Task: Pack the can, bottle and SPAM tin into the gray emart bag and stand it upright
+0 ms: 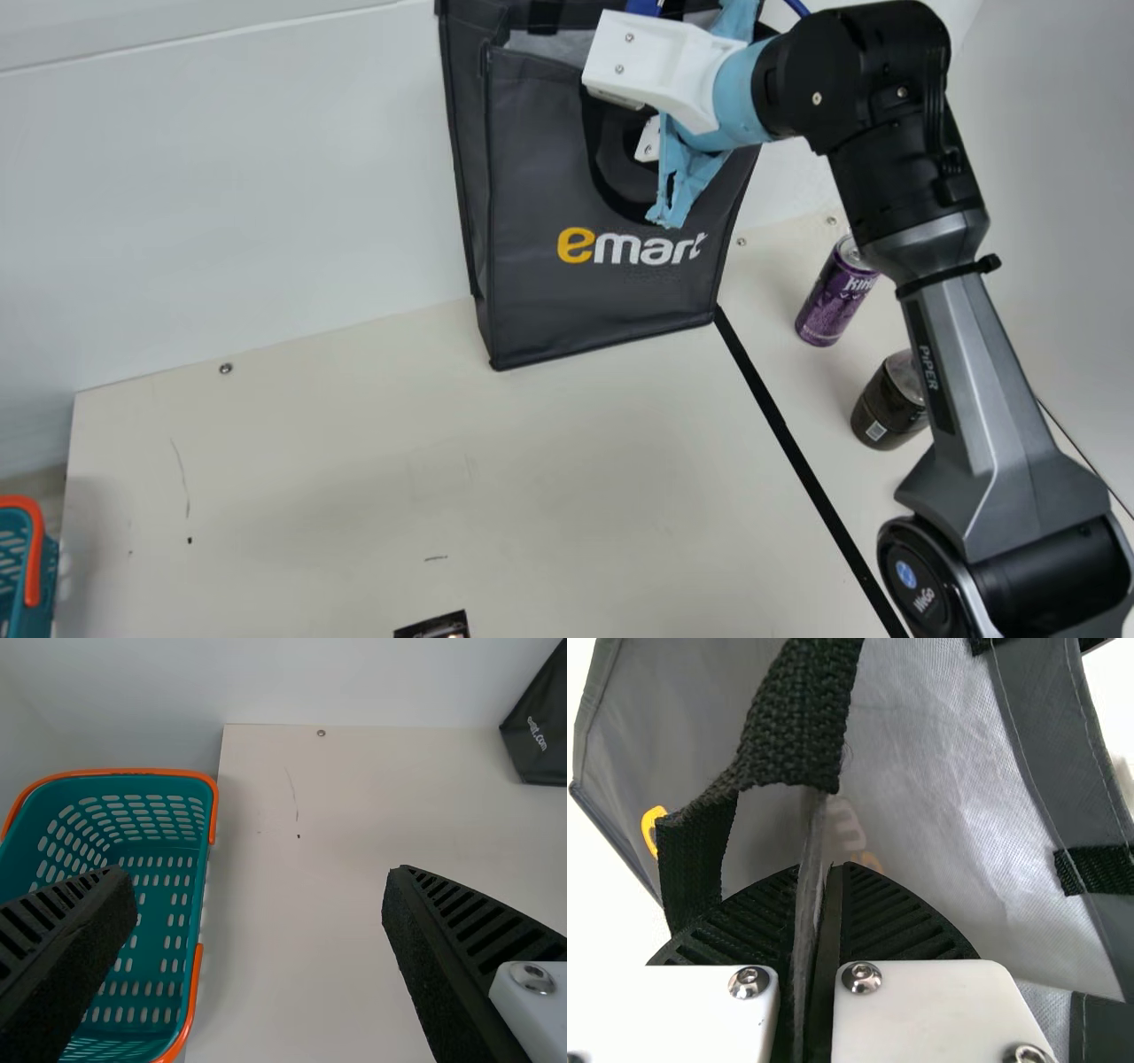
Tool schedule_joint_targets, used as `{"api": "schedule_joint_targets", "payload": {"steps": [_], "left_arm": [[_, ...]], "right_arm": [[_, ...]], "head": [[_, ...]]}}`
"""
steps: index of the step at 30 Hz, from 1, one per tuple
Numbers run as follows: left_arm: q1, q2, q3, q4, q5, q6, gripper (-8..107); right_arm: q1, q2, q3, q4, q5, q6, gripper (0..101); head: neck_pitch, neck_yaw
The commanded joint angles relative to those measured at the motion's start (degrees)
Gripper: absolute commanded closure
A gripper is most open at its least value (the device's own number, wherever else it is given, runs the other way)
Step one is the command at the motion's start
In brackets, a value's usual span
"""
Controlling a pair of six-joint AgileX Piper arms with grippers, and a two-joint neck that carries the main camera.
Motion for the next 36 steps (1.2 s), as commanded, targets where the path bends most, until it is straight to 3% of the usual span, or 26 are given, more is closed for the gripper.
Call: {"api": "schedule_joint_targets", "payload": {"steps": [1, 14, 36], "left_arm": [[0.0, 0.0, 0.0, 0.0, 0.0, 0.0, 9], [0.0, 0.0, 0.0, 0.0, 0.0, 0.0, 9], [0.0, 0.0, 0.0, 0.0, 0.0, 0.0, 9]], "right_arm": [[-0.1, 0.1, -0.5, 0.3, -0.1, -0.4, 101], [0.4, -1.7, -0.8, 0.2, -0.1, -1.6, 101], [7.5, -11.7, 6.4, -7.2, -0.1, 3.8, 101]], "head": [[-1.3, -0.1], [-1.3, -0.1], [-1.3, -0.1]]}}
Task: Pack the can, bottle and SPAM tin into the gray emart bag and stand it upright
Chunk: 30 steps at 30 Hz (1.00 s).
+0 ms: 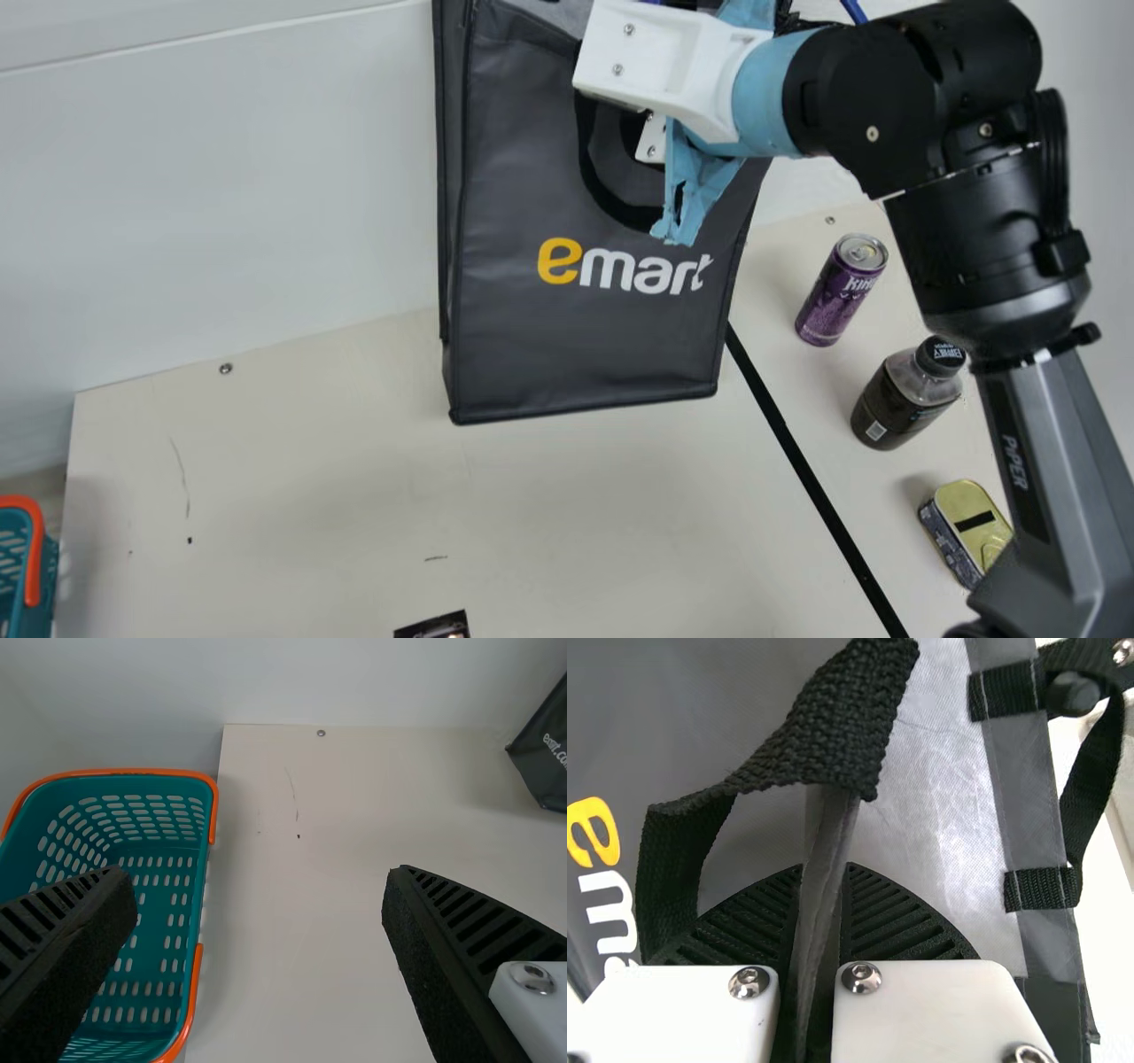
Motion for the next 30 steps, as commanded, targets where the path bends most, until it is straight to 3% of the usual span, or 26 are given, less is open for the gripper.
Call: {"api": "schedule_joint_targets", "payload": {"steps": [1, 30], "left_arm": [[0.0, 0.0, 0.0, 0.0, 0.0, 0.0, 9], [0.0, 0.0, 0.0, 0.0, 0.0, 0.0, 9]], "right_arm": [[0.9, -0.8, 0.6, -0.8, -0.1, 0.5, 101], [15.0, -13.0, 8.9, -11.7, -0.1, 6.6, 101]], "head": [[-1.3, 0.0], [-1.3, 0.0]]}}
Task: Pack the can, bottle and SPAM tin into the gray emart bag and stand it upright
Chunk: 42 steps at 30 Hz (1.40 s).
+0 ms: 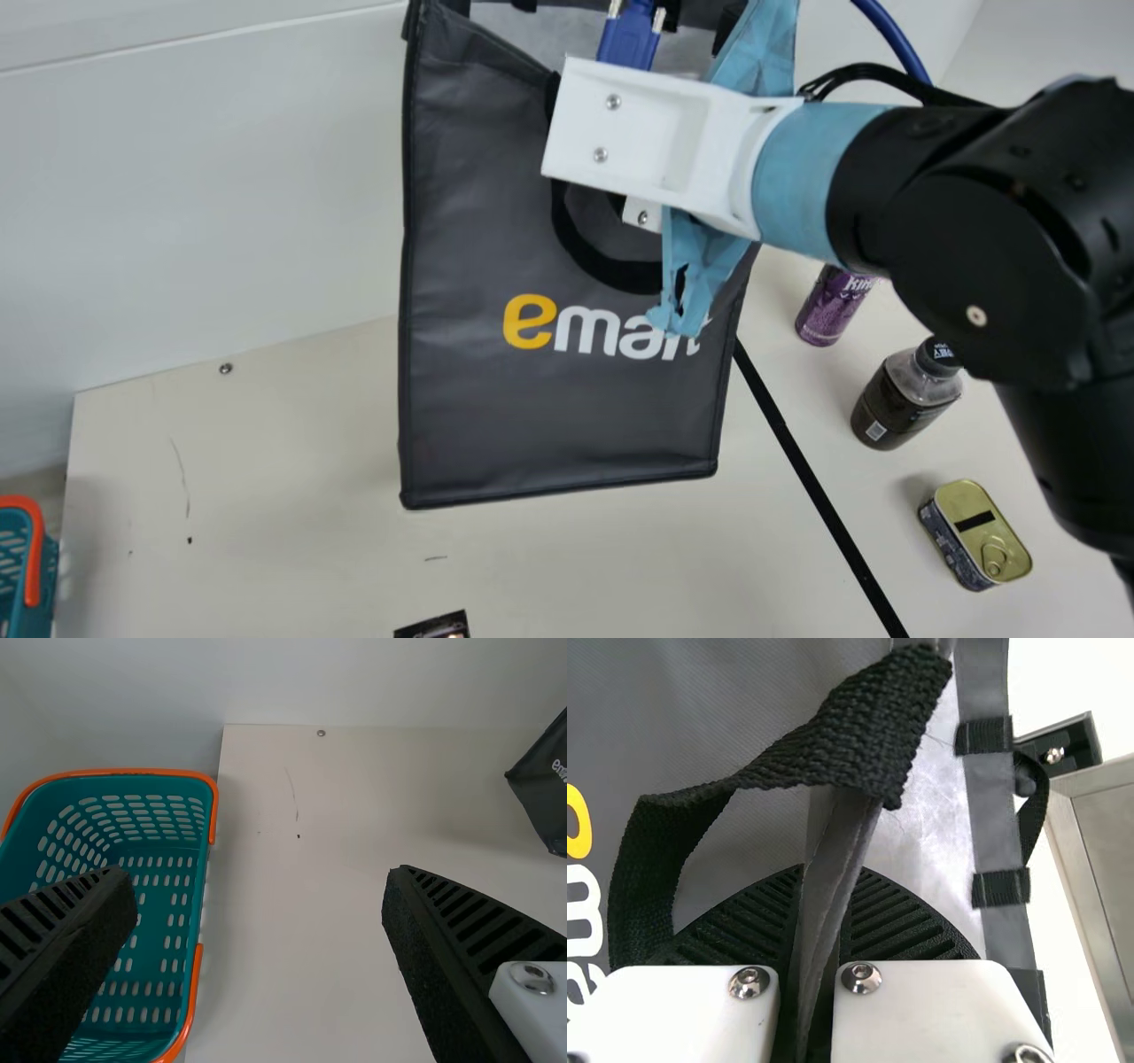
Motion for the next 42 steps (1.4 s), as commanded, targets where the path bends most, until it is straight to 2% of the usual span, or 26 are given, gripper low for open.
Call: {"api": "schedule_joint_targets", "payload": {"steps": [1, 18, 42], "left_arm": [[0.0, 0.0, 0.0, 0.0, 0.0, 0.0, 9], [0.0, 0.0, 0.0, 0.0, 0.0, 0.0, 9], [0.0, 0.0, 0.0, 0.0, 0.0, 0.0, 9]], "right_arm": [[1.2, -0.6, 0.3, -0.8, 0.0, 0.2, 101], [8.1, -4.8, 5.6, -5.1, 0.0, 3.0, 101], [12.3, -5.8, 14.8, -5.3, 0.0, 9.3, 101]], "head": [[-1.4, 0.0], [-1.4, 0.0], [-1.4, 0.0]]}}
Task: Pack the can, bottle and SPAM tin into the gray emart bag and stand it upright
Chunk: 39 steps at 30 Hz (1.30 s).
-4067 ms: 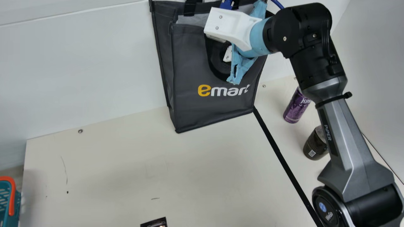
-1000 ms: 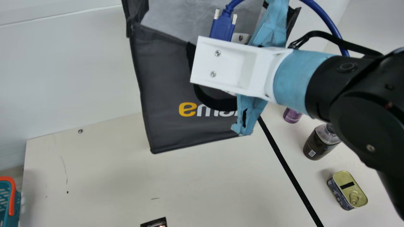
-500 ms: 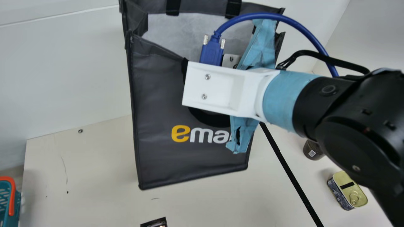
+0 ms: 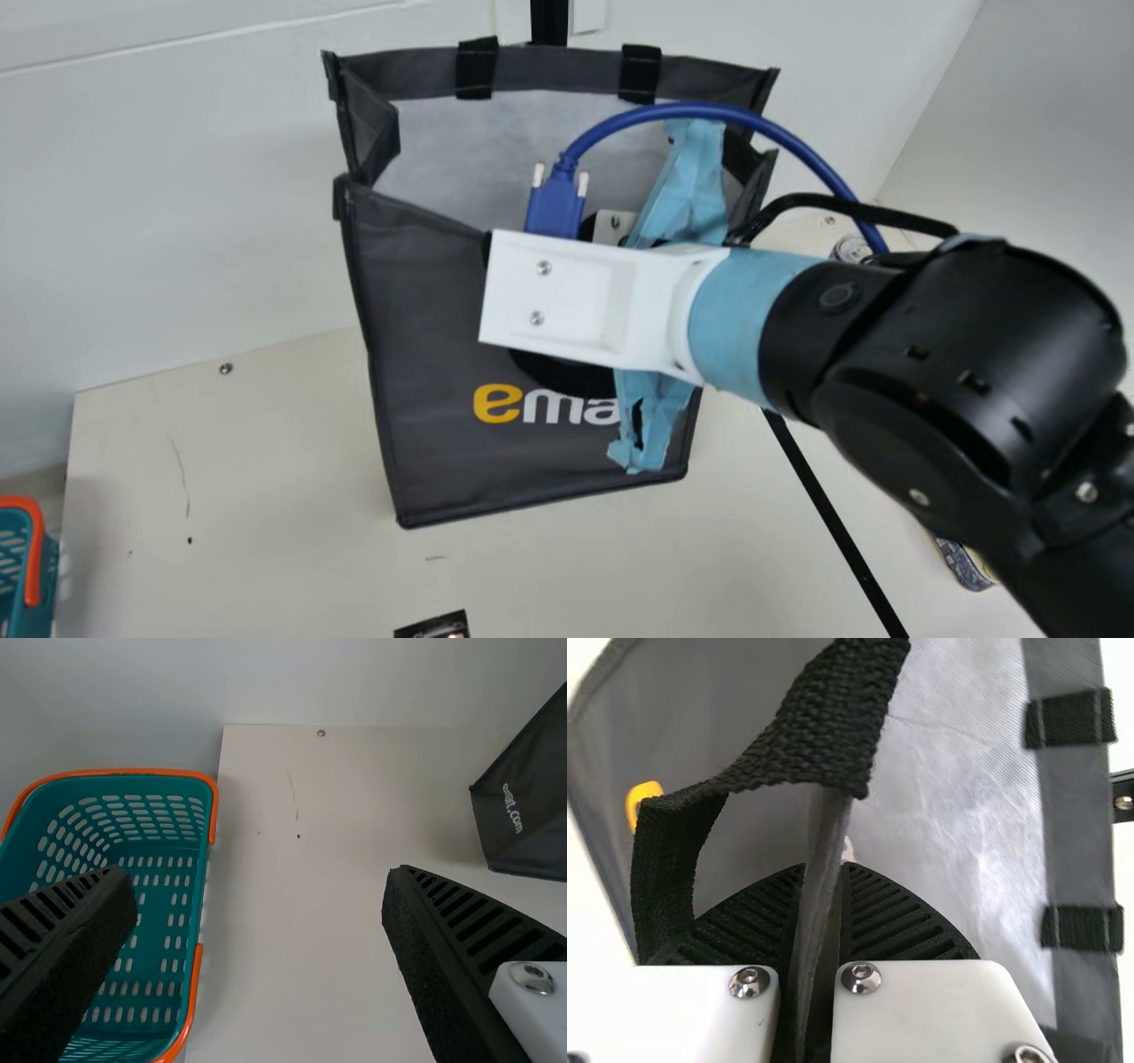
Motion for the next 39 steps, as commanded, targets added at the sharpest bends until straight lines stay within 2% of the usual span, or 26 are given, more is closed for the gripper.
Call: {"api": "schedule_joint_targets", "payload": {"steps": [1, 23, 38, 39], "left_arm": [[0.0, 0.0, 0.0, 0.0, 0.0, 0.0, 9], [0.0, 0.0, 0.0, 0.0, 0.0, 0.0, 9], [0.0, 0.0, 0.0, 0.0, 0.0, 0.0, 9], [0.0, 0.0, 0.0, 0.0, 0.0, 0.0, 9]], "right_arm": [[0.3, 0.0, 0.6, 0.1, 0.1, 0.6, 101], [3.6, 0.0, 7.0, 0.4, 0.1, 7.4, 101], [8.5, -1.6, 10.7, -1.2, 0.1, 12.1, 101], [8.7, -1.7, 11.1, -1.2, 0.1, 12.3, 98]], "head": [[-1.4, -0.1], [-1.4, -0.1], [-1.4, -0.1], [-1.4, -0.1]]}}
